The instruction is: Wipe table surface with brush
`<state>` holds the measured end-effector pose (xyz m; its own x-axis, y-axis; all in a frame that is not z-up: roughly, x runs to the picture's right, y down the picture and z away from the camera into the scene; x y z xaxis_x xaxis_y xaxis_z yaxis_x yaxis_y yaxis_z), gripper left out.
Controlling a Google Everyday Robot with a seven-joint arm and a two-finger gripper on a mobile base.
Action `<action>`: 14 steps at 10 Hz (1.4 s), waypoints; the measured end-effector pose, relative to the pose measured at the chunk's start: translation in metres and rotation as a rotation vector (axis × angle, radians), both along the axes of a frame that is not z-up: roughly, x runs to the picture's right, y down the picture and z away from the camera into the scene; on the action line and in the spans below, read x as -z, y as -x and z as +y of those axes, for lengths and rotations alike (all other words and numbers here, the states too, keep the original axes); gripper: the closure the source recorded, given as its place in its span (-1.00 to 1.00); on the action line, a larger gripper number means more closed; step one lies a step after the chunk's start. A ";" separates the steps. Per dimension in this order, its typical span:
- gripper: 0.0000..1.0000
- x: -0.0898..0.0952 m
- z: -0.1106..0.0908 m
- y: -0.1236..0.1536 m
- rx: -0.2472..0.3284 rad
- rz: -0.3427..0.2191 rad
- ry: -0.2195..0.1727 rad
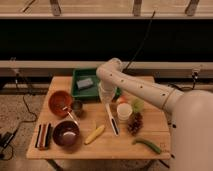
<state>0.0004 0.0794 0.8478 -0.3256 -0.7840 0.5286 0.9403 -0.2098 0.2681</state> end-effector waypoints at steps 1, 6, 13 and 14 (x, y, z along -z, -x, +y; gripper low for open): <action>1.00 0.007 0.009 0.006 0.007 -0.019 0.004; 1.00 0.032 0.041 0.017 0.050 -0.083 0.028; 1.00 0.012 0.013 -0.019 0.071 -0.011 -0.026; 1.00 0.012 0.011 -0.016 0.065 -0.013 -0.034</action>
<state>0.0160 0.0902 0.8357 -0.3833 -0.7783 0.4973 0.9208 -0.2799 0.2717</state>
